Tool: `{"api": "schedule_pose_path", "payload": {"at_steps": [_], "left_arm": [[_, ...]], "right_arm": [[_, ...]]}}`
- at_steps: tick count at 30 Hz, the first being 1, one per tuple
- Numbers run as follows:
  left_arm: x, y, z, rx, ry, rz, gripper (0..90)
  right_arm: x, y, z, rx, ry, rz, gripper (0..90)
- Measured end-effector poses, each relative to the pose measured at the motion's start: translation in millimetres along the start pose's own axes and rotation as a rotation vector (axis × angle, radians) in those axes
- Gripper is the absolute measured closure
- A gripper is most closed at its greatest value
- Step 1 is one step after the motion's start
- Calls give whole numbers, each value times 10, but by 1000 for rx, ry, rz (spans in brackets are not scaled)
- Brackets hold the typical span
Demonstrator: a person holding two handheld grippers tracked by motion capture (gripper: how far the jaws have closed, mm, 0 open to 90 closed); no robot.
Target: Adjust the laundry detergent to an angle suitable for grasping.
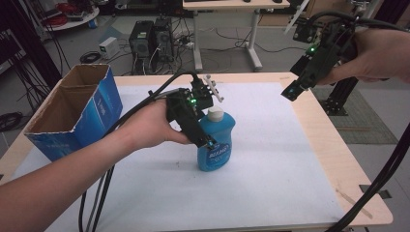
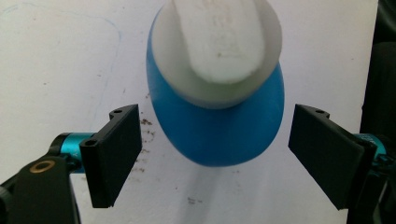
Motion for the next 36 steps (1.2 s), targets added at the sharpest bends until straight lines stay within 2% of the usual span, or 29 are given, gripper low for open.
{"api": "schedule_pose_path", "payload": {"at_steps": [4, 11, 13, 22, 27, 31, 36], "left_arm": [[-54, -4, 9, -2, 2, -6, 175], [-108, 35, -16, 23, -21, -21, 178], [-116, 34, -22, 27, -24, -14, 178], [-142, 30, -34, 19, -25, -18, 183], [-140, 39, -43, 27, -39, -14, 222], [-152, 41, -33, 29, -29, -18, 226], [-167, 28, -36, 35, -35, -4, 257]], "right_arm": [[-5, -6, 5, -3, 0, 0, 120], [-13, -3, -6, 0, -3, -2, 120], [-16, -1, -6, -1, -1, -2, 120], [-16, -7, 1, -1, 0, -2, 120], [-15, -8, -2, -1, -1, -3, 120], [-16, -10, -6, -1, -2, -4, 121], [-19, -3, -15, 3, -1, -5, 121]]}}
Point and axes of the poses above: each handheld gripper's, and its own axes: x roughly backward along the jaws, z roughly out of its underside, y roughly to its left, the point moved 9 cm from there along -x, roughly forward along the jaws, and after that the axes turned 1 degree about y, right-handed, at the moved point
